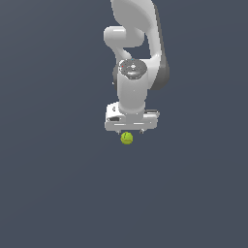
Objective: Pick up the object and move it to a goal position.
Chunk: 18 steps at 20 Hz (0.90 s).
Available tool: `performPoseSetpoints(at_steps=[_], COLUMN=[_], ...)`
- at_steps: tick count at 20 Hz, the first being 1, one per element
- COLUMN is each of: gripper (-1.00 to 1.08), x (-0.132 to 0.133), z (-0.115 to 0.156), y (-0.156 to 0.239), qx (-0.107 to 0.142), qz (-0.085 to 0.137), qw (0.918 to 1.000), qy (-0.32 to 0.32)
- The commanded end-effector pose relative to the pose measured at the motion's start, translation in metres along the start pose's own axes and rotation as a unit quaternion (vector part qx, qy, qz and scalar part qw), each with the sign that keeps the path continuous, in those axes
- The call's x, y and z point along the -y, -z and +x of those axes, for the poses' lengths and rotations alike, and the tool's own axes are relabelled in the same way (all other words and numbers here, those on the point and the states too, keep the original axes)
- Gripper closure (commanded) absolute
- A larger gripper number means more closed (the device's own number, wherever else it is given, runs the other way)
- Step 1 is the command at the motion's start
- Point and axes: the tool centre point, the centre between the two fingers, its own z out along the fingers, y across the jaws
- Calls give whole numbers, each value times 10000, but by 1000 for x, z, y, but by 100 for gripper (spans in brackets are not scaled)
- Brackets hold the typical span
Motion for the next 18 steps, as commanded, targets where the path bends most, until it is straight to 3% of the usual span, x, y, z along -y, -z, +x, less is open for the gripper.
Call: performPoseSetpoints(at_steps=[1, 18], gripper=[-92, -92], x=[0, 10], z=[0, 6], y=[0, 5], qx=[0, -86], qz=[0, 109], qw=[10000, 9999], qy=[0, -17])
